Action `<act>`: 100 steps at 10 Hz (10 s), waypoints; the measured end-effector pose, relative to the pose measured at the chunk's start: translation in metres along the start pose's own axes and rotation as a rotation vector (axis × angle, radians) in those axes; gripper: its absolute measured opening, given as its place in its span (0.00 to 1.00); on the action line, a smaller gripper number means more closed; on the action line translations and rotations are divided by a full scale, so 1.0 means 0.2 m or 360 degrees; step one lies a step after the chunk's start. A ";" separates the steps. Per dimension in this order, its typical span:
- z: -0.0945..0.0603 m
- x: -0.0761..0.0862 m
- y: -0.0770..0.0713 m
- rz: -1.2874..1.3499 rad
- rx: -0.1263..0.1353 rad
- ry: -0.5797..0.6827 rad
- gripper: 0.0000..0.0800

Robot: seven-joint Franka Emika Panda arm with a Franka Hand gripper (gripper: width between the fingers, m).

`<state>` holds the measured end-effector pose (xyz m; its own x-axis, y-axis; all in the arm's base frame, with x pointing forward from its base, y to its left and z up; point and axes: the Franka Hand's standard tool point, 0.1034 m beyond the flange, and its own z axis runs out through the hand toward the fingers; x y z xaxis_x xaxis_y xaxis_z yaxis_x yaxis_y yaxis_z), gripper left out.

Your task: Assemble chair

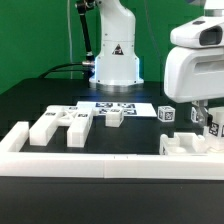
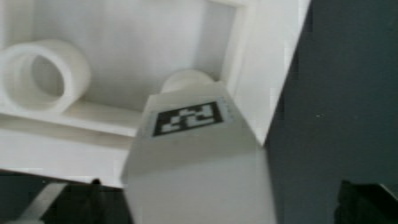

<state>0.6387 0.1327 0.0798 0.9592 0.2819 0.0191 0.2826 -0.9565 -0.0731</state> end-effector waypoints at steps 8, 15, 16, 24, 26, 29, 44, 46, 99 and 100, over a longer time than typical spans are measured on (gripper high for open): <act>0.00 0.00 0.02 0.0222 -0.0002 -0.0001 0.36; 0.01 0.00 0.07 0.1259 0.0006 0.0089 0.37; 0.01 0.00 0.07 0.1408 0.0023 0.0097 0.37; 0.01 -0.01 0.08 0.2470 0.0027 0.0097 0.37; 0.02 -0.01 0.08 0.2395 0.0026 0.0098 0.37; 0.01 -0.01 0.05 0.2061 0.0015 0.0097 0.78; 0.01 0.00 0.01 0.0120 -0.0047 0.0102 0.81; 0.02 -0.01 0.02 0.0103 -0.0047 0.0100 0.50; 0.04 -0.01 0.04 0.0676 -0.0023 0.0116 0.36; 0.04 -0.01 0.04 0.0895 -0.0010 0.0121 0.36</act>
Offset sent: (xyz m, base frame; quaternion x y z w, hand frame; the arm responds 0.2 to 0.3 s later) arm 0.0000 0.0000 0.0000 0.0000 0.0000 0.0000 1.0000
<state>0.6382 0.1252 0.0711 0.9595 -0.2770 0.0511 -0.2720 -0.9584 -0.0867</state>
